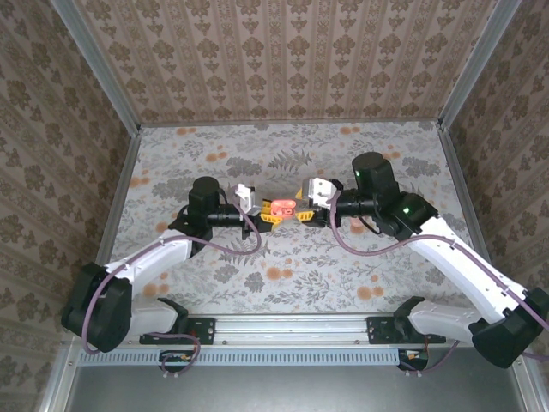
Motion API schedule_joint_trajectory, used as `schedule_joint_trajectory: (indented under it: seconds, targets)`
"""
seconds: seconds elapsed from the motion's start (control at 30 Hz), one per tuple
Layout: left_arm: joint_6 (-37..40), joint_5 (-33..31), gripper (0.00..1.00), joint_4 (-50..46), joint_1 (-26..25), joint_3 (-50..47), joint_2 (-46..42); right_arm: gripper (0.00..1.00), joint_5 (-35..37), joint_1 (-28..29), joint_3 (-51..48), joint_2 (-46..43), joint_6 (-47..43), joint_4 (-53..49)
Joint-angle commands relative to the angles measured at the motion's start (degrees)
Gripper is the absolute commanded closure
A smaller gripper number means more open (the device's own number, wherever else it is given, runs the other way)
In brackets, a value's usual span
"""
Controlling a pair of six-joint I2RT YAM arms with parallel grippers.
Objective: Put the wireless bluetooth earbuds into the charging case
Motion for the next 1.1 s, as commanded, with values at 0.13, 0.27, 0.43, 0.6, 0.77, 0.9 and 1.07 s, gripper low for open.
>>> schedule_joint_trajectory:
  seconds: [0.13,0.27,0.43,0.6,0.77,0.9,1.07]
  targets:
    - [1.9,2.35,0.83,-2.53,0.28,2.69,0.04,0.57,1.46,2.92,6.83,5.68,-17.26,-8.89]
    - [2.17,2.38,0.82,-2.88,0.28,2.82,0.04,0.59,2.47,3.65,7.88,7.18,-19.18,-9.34]
    - [2.34,2.26,0.82,-3.23,0.33,2.98,0.04,0.64,2.74,4.34,10.14,9.26,-21.12,-11.94]
    - [2.4,2.3,0.82,-3.31,0.2,3.04,0.03,0.65,2.92,5.15,11.13,10.69,-22.13,-12.5]
    - [2.32,2.29,0.82,-3.35,0.2,3.03,-0.01,0.66,3.31,5.63,11.96,11.99,-22.88,-12.89]
    - [2.53,2.24,0.83,-3.66,0.16,3.1,-0.3,0.68,3.62,5.77,12.61,13.07,-23.42,-13.22]
    - [2.97,2.04,0.82,-4.3,0.11,3.06,-0.69,0.69,3.98,5.94,13.49,13.72,-23.82,-13.76]
